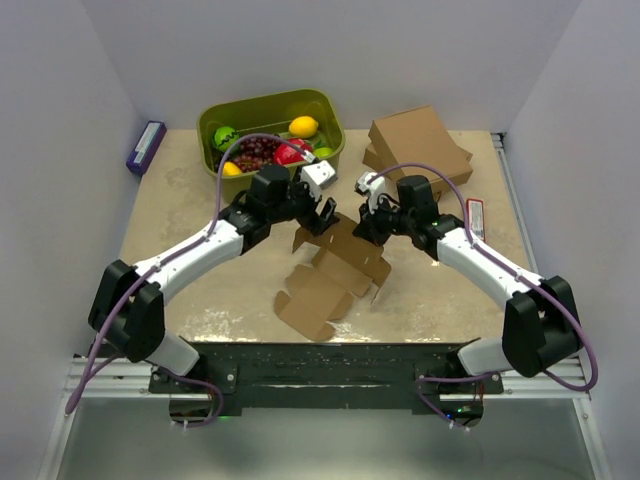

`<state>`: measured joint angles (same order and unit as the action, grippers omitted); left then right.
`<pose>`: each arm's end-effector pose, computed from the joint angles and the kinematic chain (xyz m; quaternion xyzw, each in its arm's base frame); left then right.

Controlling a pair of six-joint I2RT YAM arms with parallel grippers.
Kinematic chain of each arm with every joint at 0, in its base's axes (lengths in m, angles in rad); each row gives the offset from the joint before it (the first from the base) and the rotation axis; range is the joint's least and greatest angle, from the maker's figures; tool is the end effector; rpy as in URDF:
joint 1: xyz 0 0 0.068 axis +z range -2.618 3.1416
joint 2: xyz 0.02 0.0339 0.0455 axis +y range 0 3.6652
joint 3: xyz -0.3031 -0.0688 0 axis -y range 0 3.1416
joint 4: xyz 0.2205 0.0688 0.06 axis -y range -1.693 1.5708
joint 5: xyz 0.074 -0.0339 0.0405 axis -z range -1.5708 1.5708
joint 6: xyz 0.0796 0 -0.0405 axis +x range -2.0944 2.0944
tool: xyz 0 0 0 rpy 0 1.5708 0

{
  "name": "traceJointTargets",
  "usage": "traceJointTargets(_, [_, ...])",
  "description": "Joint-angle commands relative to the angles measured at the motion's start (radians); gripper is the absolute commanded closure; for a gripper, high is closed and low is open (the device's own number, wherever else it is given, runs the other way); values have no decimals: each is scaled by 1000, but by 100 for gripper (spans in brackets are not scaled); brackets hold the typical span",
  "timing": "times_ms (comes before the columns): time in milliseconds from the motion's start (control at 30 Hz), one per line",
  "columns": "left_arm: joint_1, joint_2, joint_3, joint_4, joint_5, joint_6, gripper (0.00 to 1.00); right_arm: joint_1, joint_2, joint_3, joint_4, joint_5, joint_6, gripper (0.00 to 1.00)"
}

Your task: Fold the paper box

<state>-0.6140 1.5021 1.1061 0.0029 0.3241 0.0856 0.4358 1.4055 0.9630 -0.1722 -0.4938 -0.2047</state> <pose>0.2828 -0.2303 0.3289 0.3654 0.7403 -0.2726 0.4941 0.2676 0.1662 0.2892 -0.3778 0.7818 0.2670 0.4181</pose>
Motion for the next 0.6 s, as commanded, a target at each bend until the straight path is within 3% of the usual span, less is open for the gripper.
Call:
traceJointTargets(0, [2, 27, 58, -69, 72, 49, 23, 0, 6, 45, 5, -29, -18, 100])
traceJointTargets(167, [5, 44, 63, -96, 73, 62, 29, 0, 4, 43, 7, -29, -19, 100])
traceJointTargets(400, [3, 64, 57, -61, 73, 59, 52, 0, -2, 43, 5, -28, -19, 100])
traceJointTargets(567, [2, 63, 35, -23, 92, 66, 63, 0, 6, 45, 3, -23, -19, 100])
